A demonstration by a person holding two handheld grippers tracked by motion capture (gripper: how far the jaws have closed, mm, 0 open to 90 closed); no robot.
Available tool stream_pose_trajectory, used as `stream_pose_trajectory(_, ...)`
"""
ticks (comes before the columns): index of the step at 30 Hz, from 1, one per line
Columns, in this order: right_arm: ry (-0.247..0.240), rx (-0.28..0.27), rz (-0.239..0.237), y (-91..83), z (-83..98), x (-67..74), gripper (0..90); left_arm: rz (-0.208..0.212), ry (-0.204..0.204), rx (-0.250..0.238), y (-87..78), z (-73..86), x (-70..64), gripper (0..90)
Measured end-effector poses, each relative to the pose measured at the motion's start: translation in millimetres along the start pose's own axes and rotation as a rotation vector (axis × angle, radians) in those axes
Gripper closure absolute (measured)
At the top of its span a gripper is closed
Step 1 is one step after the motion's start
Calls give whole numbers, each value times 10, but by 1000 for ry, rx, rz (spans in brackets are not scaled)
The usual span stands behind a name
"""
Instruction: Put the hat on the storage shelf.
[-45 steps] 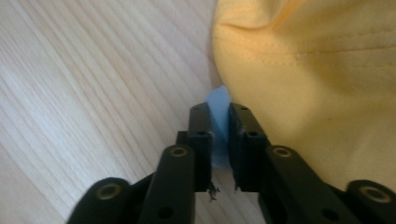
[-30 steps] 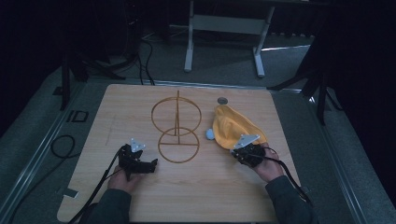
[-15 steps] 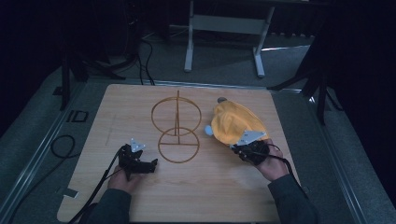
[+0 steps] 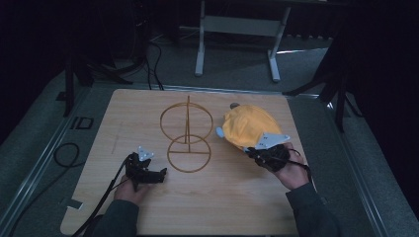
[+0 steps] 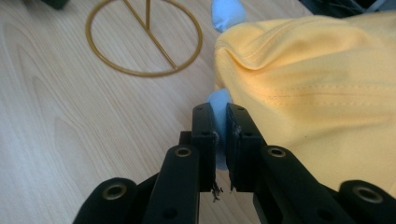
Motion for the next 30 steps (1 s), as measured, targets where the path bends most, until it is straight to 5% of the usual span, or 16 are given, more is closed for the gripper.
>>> stream_pose_trajectory(13, 5, -104, -28, -361, -76, 52, 828, -1, 1, -1, 1, 1, 1, 19)
stream_pose_trajectory(25, 68, -33, -31, -435, 317, 0, 795, -1, 2, -1, 1, 0, 1, 19)
stream_pose_trajectory(30, 63, -16, -32, -526, 343, -42, 736, -1, 1, -2, 1, 0, 0, 19)
Point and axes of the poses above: each handheld gripper's, and its own axes: y roughly forward along the jaws, z roughly out of its underside, x roughly to its left, the point moved 2 cm from there along y, roughly forward along the jaws, and after that the axes turned 14 degrees about x, right-handed, at the moved point
